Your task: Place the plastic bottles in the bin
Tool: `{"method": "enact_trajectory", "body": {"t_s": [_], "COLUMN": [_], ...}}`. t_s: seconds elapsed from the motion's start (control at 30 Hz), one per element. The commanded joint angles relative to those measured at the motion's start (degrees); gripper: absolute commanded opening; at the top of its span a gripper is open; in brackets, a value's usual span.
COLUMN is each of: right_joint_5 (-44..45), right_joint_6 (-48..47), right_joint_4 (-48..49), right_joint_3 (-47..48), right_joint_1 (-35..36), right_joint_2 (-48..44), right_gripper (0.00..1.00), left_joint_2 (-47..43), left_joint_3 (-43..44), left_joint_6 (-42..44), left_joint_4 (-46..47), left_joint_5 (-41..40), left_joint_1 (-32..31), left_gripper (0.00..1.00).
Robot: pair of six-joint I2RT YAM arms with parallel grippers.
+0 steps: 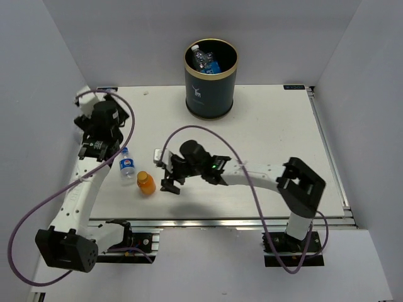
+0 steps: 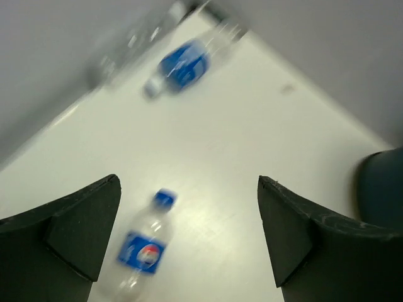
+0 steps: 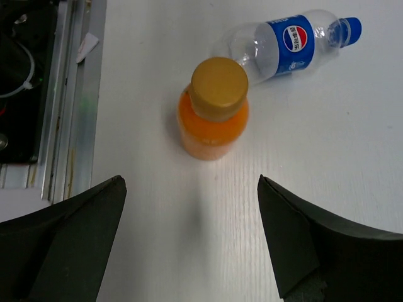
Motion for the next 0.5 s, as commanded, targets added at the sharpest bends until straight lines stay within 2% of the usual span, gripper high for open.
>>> {"method": "enact_trajectory", "body": {"t_s": [0.0,0.07,0.13,0.2,0.3,0.47], "right_joint_5": [3.7,6.3,7.4,8.0,7.5,6.8], "right_joint_6": [2.6,4.4,5.6,6.8,7.4,7.8], "right_joint_4": [5.2,8.0,8.0,6.7,6.0,4.8], "right_joint_3": [6.7,8.6,12.4,15.2,18.9,23.8], "right_joint_1": [2.2,2.6,2.8,2.9,3.0,3.5], "right_joint_2": [5.1,8.0,11.9,15.5,19.2,24.8], "right_gripper": [0.89,0.89,0.89,0.89,0.89,0.89], "left_joint_2": [-2.2,-0.1,1.5,3.6,6.0,8.9], "left_joint_3": [-4.5,-5.2,-6.7,-8.2,-10.4,-14.3], "left_joint_6": [-8.1,-10.3,-11.6,-11.2,-10.5,-9.2], "left_joint_4": [-7.8,-11.3,-11.4,-9.5,-6.7,-2.5], "left_joint_5": [2.3,-0.6,0.0,3.5,6.9,11.9], "left_joint_1": [4.6,5.9,8.9,12.6,14.8,16.0], "left_gripper": [0.98,0.98,0.98,0.98,0.98,0.98]}}
